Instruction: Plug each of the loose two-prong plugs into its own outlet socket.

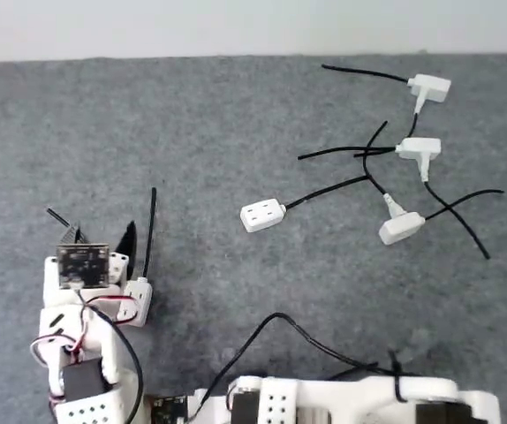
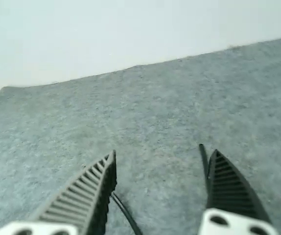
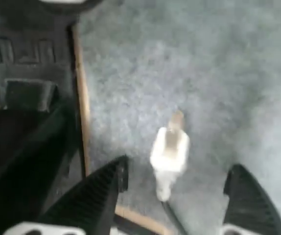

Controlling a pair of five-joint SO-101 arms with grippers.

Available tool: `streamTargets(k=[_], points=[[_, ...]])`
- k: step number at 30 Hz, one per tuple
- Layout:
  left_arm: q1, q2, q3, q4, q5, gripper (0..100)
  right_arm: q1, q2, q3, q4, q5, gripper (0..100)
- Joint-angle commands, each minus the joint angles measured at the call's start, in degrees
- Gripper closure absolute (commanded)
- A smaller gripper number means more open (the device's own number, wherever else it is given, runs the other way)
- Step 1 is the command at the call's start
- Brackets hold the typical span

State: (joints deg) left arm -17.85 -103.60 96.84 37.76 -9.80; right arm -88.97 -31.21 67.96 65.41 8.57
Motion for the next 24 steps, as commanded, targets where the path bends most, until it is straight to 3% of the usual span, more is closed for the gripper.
streamTargets(k=[1,4,11,24], points=[[-1.93,-0.53,-0.57,-1.93,1.67,70,-0.57,5.23,-3.52,-3.12,0.62,69.8],[-1.85,-0.53,-0.57,-1.93,1.49,70,1.54,6.99,-4.31,-3.47,1.23,74.6],[-1.76,-0.53,-0.48,-1.93,1.41,70,3.47,7.43,-4.31,-5.14,8.18,98.9],[-1.76,-0.53,-0.48,-1.93,1.41,70,5.41,7.08,-4.40,-5.49,8.88,98.8]])
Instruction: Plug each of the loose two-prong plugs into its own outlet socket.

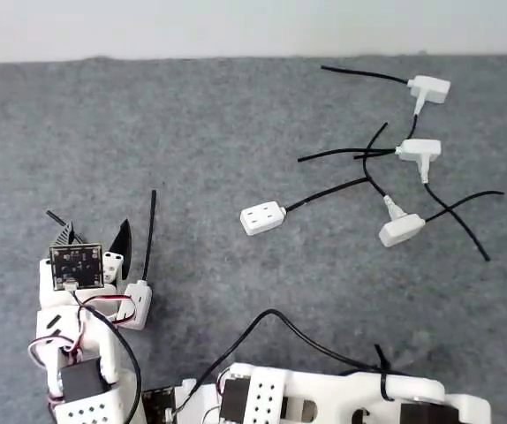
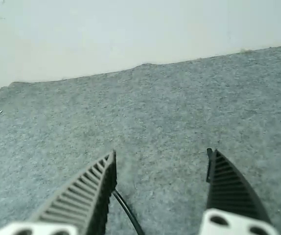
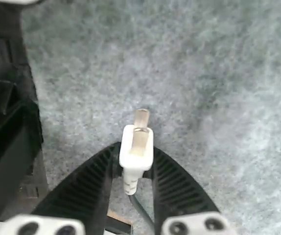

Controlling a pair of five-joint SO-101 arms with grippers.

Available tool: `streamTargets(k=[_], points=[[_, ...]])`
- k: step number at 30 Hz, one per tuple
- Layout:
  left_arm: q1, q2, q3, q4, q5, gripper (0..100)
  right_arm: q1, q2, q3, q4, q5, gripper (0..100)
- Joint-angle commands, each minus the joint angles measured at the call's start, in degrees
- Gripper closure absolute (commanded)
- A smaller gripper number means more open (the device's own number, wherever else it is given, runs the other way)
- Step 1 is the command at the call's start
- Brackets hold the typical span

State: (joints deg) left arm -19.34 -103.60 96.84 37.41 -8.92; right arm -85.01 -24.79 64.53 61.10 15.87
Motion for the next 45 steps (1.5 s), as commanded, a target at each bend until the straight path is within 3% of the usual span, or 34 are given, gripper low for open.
streamTargets(k=[1,4,9,16,23,29,36,45], points=[[-0.26,-0.53,-0.48,-1.58,0.44,70,3.12,0.66,-1.14,-1.19,1.58,98.8],[-0.26,-0.53,-0.48,-1.58,0.44,70,10.77,0.57,-2.46,1.63,2.81,98.8],[-0.26,-0.53,-0.48,-1.58,0.62,70,24.13,0.57,-4.04,4.26,16.00,98.8],[-0.35,-0.53,-0.48,-1.58,0.62,70,40.92,0.57,-6.86,4.62,17.23,98.8],[-0.26,-0.53,-0.48,-1.58,0.53,70,55.16,1.19,-19.69,7.96,27.08,98.8],[3.25,-0.26,-0.48,-1.32,-0.79,70,65.71,0.48,-28.40,9.19,28.66,98.8],[8.35,-0.35,-0.48,0.35,-3.69,70,65.71,0.31,-39.65,7.43,28.57,98.8],[12.04,-0.53,-0.57,0.26,-3.43,70,52.09,0.40,-41.05,1.36,24.88,98.8]])
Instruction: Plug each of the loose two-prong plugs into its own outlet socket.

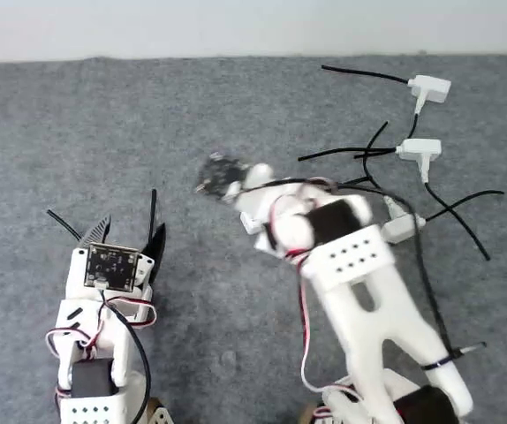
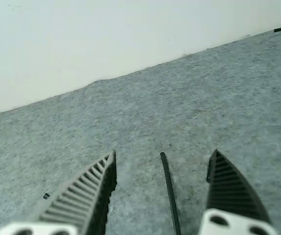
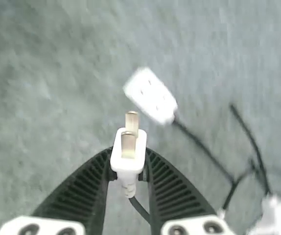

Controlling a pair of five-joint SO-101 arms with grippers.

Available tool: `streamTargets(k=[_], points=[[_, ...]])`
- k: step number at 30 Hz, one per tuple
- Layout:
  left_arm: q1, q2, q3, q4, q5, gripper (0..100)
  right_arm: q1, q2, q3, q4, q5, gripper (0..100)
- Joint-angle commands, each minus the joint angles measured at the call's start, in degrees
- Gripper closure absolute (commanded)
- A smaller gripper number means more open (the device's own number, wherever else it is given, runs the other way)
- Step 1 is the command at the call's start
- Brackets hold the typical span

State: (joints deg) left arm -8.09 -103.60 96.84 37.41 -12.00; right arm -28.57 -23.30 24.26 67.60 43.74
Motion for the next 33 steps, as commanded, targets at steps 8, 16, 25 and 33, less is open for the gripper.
streamTargets(k=[8,16,25,33], points=[[0.88,-0.53,-1.10,0.44,-0.26,70,-6.90,-1.19,-0.18,-12.00,-5.63,98.8],[1.41,-0.62,-5.05,5.01,2.02,70,-8.66,-5.58,3.25,-11.91,-5.98,98.8],[9.49,-0.62,-8.84,11.87,1.85,70,-15.16,-23.69,14.77,-13.14,-7.65,98.8],[9.85,-0.62,-16.40,19.34,2.11,70,-11.74,-20.88,18.02,-19.38,-7.56,98.8]])
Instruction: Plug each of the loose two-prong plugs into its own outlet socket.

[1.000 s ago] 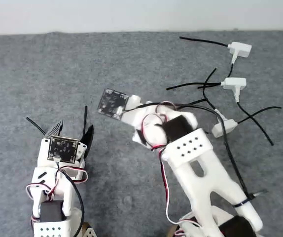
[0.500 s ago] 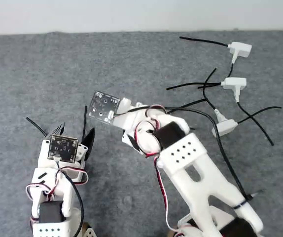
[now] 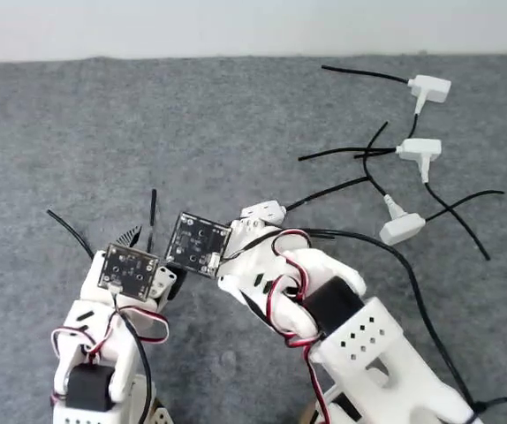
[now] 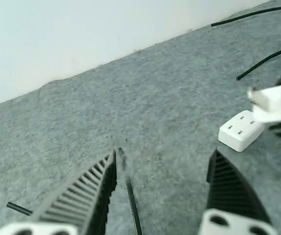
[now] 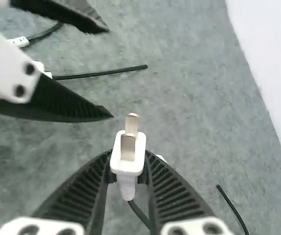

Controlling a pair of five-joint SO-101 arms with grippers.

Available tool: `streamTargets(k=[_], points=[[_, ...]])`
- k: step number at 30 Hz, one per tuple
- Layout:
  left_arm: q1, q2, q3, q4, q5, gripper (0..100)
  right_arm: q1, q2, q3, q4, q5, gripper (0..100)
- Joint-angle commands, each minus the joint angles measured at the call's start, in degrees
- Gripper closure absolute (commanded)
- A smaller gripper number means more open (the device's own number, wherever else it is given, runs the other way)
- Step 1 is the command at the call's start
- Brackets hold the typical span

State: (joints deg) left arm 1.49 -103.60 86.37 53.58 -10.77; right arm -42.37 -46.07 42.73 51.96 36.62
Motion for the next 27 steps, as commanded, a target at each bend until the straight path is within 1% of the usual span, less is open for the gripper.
streamTargets(k=[1,6,10,13,15,18,27], points=[[0.26,-0.62,-6.81,3.96,0.97,70,2.42,3.38,-0.44,-4.35,-0.44,98.8],[0.26,-0.62,-11.74,8.09,0.97,70,2.77,9.45,-0.70,-8.31,-0.44,98.8],[0.35,-0.62,-12.53,8.62,0.88,70,2.51,11.47,-0.88,-8.75,-0.35,98.8],[2.11,-0.62,-12.97,9.23,0.70,70,2.42,11.82,-0.88,-8.84,-0.35,98.8],[4.57,-0.62,-13.23,10.37,0.62,70,2.42,12.09,-0.88,-9.27,-0.35,98.8],[6.42,-0.62,-13.23,10.55,0.53,70,2.42,12.00,-0.88,-9.01,-0.35,98.8],[6.33,-0.70,-13.32,10.37,0.88,70,1.45,11.82,0.18,-8.92,-0.35,98.8]])
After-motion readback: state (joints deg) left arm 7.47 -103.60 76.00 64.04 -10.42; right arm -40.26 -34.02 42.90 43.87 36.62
